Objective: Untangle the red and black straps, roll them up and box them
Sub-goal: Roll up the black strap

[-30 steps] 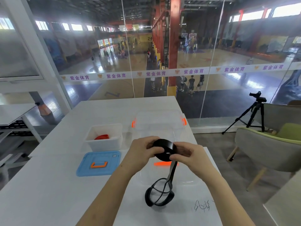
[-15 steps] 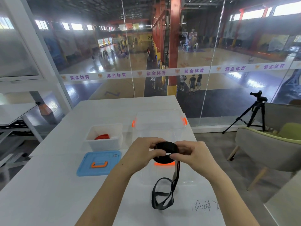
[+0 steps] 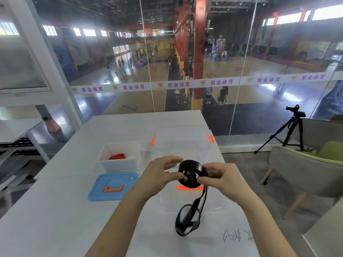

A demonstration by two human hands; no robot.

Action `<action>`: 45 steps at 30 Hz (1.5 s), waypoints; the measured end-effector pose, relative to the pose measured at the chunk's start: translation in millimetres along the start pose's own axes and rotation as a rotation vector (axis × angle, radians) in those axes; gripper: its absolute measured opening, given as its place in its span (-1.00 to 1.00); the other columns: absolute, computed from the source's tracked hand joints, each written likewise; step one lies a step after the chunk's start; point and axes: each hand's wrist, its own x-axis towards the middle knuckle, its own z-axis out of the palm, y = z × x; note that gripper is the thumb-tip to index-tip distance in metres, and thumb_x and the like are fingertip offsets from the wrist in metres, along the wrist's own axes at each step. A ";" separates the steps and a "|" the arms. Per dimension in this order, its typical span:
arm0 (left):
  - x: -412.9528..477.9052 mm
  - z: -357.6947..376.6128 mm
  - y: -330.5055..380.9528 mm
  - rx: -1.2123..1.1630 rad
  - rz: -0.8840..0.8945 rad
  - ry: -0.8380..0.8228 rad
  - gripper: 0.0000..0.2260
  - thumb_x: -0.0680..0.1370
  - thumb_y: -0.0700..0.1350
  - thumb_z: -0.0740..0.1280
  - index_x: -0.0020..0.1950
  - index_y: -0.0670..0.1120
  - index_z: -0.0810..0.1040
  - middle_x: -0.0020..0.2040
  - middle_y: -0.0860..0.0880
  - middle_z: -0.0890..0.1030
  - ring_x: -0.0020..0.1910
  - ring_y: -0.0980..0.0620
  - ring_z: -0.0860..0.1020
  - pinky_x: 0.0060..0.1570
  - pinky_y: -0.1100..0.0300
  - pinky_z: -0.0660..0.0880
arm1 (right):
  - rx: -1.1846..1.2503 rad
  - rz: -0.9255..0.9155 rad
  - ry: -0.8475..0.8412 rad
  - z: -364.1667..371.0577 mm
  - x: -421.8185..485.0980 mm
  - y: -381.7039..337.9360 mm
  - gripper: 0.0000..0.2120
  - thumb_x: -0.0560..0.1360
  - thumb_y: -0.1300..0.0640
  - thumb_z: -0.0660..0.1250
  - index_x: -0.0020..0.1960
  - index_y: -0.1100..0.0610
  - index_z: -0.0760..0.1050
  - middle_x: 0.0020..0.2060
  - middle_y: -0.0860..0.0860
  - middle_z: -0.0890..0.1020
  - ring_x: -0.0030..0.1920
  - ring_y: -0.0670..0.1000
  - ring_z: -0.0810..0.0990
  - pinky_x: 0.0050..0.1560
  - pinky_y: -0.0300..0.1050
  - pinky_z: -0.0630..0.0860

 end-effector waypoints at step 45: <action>6.5 5.7 9.1 0.147 -0.048 -0.039 -0.48 0.46 -0.03 0.56 0.41 0.19 0.57 0.32 0.22 0.63 0.36 0.23 0.55 0.41 0.08 0.47 | 0.043 -0.017 0.014 -12.8 3.6 7.7 -0.76 0.41 0.27 0.63 0.03 0.03 0.77 -0.12 0.03 0.81 -0.04 0.06 0.80 0.20 0.14 0.68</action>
